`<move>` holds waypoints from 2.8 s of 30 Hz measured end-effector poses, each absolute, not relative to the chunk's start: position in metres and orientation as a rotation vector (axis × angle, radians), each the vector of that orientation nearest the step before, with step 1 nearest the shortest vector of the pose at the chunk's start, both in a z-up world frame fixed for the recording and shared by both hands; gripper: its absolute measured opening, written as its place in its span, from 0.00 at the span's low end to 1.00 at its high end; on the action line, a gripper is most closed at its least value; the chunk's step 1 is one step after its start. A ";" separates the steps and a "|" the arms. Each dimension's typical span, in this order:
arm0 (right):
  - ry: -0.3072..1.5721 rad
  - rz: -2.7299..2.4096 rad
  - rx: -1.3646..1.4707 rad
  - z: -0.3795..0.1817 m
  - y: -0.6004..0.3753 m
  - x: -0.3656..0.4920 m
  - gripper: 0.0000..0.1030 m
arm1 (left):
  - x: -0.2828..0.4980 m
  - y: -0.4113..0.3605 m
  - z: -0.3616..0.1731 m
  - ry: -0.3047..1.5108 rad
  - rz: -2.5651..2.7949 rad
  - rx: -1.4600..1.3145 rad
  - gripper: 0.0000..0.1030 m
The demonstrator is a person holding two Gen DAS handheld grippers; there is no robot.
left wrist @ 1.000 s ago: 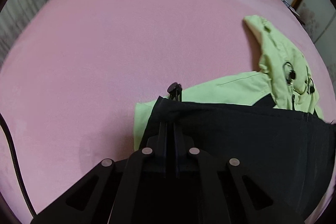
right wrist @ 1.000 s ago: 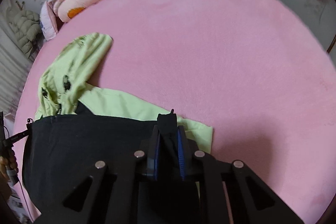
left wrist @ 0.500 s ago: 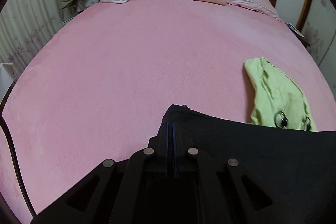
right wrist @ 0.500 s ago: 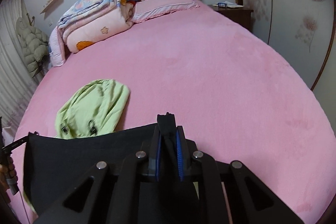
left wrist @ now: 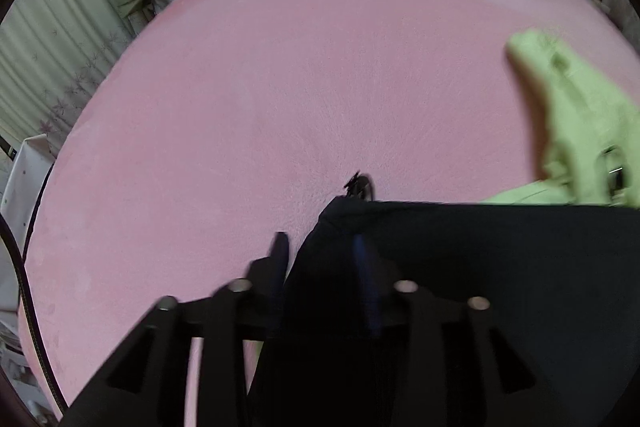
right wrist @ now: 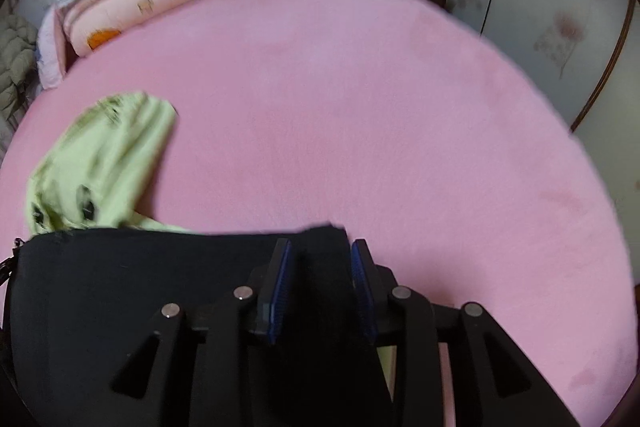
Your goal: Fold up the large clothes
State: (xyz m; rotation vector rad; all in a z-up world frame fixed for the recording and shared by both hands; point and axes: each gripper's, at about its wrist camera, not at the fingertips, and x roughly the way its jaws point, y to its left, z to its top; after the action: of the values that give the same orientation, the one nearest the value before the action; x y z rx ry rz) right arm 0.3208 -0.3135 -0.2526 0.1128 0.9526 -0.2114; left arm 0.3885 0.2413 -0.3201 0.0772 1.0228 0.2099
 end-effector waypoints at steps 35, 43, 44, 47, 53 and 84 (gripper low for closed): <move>1.147 -0.268 0.061 -0.324 -0.279 0.185 0.30 | 0.246 0.249 -0.361 1.034 0.302 0.053 0.89; 1.164 -0.116 0.205 -0.250 -0.274 0.169 0.29 | 0.237 0.233 -0.291 1.120 0.142 -0.005 0.89; 1.161 -0.093 0.210 -0.240 -0.269 0.169 0.29 | 0.237 0.227 -0.279 1.130 0.120 -0.004 0.89; 1.165 -0.016 0.209 -0.204 -0.254 0.178 0.29 | 0.243 0.212 -0.246 1.145 0.031 -0.024 0.89; 1.152 0.115 0.222 -0.136 -0.233 0.221 0.29 | 0.278 0.196 -0.162 1.061 -0.078 -0.057 0.94; 1.195 0.121 0.440 -0.274 -0.227 0.535 0.30 | 0.603 0.119 -0.323 1.205 -0.099 0.071 0.96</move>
State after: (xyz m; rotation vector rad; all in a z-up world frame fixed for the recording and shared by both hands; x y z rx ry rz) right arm 0.5353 -0.2266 -0.2743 0.4398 1.1946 0.1205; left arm 0.6033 0.1190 -0.3231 0.0706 1.2048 -0.0988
